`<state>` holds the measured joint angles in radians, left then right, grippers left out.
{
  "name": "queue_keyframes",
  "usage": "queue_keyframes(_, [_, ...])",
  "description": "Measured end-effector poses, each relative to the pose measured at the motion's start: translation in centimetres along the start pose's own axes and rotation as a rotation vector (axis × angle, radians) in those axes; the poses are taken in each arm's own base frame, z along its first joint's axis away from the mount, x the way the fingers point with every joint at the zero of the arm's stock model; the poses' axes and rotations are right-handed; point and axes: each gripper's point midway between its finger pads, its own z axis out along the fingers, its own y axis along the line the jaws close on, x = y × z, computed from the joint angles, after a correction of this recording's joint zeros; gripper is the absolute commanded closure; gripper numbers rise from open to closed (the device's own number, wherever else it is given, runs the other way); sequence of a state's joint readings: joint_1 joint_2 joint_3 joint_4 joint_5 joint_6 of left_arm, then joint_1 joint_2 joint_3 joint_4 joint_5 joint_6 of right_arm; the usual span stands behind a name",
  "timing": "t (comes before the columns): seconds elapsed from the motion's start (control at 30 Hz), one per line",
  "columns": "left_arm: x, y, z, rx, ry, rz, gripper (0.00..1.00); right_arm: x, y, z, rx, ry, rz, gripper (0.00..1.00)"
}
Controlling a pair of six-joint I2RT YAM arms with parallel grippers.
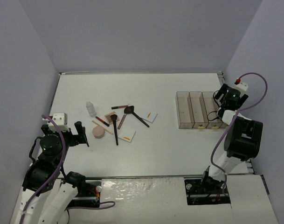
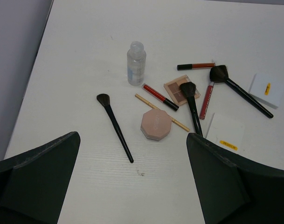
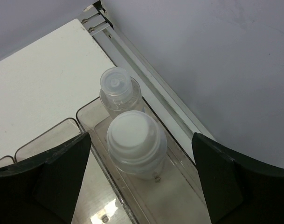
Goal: Organize the makeup
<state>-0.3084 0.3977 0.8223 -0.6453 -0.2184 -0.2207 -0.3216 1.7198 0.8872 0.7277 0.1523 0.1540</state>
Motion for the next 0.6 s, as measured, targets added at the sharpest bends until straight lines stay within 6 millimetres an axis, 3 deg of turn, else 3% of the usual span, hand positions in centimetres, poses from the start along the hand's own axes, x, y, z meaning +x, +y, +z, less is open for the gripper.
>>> queue_keyframes(0.1, [0.0, 0.0, 0.0, 0.0, 0.0, 0.0, 0.03, -0.7, 0.0, -0.2, 0.014, 0.002, 0.0, 0.0])
queue_keyframes(0.23, [0.0, 0.0, 0.0, 0.002, 0.001, 0.0, 0.03, -2.7, -0.2, -2.2, 0.062, -0.011, 0.0, 0.0])
queue_keyframes(0.47, [0.9, -0.6, 1.9, -0.006, 0.077, 0.014, 0.03, -8.4, 2.8, -9.6, 0.059, -0.087, 0.08, 0.0])
queue_keyframes(0.6, [1.8, -1.9, 4.4, -0.002, 0.202, 0.001, 0.05, -9.8, 5.0, -13.8, -0.03, -0.101, 0.118, 0.0])
